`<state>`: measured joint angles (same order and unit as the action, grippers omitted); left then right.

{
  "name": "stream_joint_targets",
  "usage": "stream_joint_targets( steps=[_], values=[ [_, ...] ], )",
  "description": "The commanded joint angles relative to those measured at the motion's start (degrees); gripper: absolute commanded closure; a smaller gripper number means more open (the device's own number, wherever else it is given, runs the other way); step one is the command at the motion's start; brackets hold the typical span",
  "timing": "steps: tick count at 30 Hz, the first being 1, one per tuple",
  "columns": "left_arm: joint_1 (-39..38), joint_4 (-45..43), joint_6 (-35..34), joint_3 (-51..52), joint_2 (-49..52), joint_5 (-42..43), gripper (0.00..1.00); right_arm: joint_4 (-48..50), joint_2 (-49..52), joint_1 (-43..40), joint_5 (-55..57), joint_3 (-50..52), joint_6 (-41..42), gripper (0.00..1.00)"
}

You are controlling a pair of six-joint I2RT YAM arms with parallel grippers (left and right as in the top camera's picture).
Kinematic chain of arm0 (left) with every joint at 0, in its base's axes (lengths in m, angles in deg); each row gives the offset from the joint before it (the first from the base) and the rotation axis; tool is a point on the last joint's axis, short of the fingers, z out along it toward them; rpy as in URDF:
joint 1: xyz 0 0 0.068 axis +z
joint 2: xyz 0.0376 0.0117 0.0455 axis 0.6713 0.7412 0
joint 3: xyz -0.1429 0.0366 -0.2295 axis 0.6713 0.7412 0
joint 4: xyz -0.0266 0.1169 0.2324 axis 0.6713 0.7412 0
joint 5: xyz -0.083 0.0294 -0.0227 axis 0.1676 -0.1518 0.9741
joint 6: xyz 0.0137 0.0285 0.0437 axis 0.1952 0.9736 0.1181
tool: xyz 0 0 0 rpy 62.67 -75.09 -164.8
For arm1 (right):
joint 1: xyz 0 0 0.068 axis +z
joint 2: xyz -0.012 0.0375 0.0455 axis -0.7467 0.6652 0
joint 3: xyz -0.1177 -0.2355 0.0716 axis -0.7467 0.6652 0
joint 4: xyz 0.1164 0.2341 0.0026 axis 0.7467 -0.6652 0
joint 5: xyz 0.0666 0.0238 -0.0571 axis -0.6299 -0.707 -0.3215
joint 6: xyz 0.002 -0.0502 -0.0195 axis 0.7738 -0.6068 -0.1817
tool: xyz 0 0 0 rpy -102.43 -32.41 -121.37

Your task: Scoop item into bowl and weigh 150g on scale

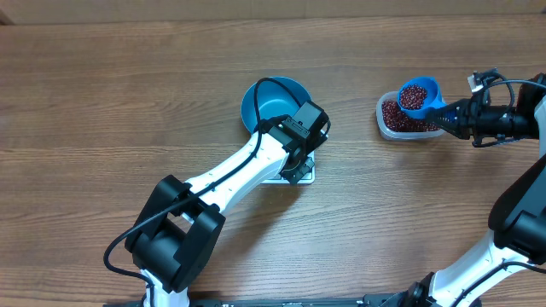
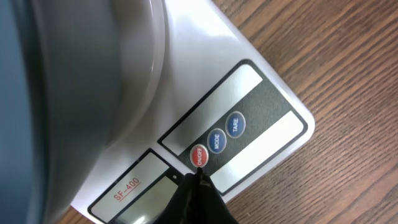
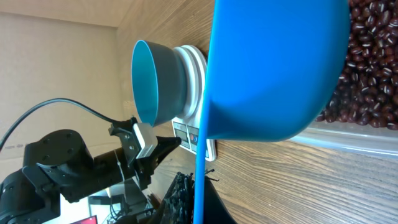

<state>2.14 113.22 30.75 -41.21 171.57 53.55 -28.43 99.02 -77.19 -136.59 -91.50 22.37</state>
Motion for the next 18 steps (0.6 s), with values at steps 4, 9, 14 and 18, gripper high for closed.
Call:
stream_joint_targets(
  steps=[4,9,14,18],
  values=[
    [0.26,-1.18,1.09,0.39,-1.77,0.50,0.96,0.35,0.20,-0.11,-0.72,0.31,-0.26,0.96],
    [0.26,-2.91,1.07,2.23,-1.77,0.52,0.96,0.55,0.20,-0.11,-0.72,0.31,-0.26,0.96],
    [0.26,-2.82,1.09,2.32,-1.77,0.50,0.96,0.94,0.20,-0.11,-0.72,0.31,-0.09,0.96],
    [0.26,-2.69,1.09,2.32,-1.77,0.52,0.96,0.90,0.20,-0.11,-0.90,0.31,-0.09,0.96]
  ],
)
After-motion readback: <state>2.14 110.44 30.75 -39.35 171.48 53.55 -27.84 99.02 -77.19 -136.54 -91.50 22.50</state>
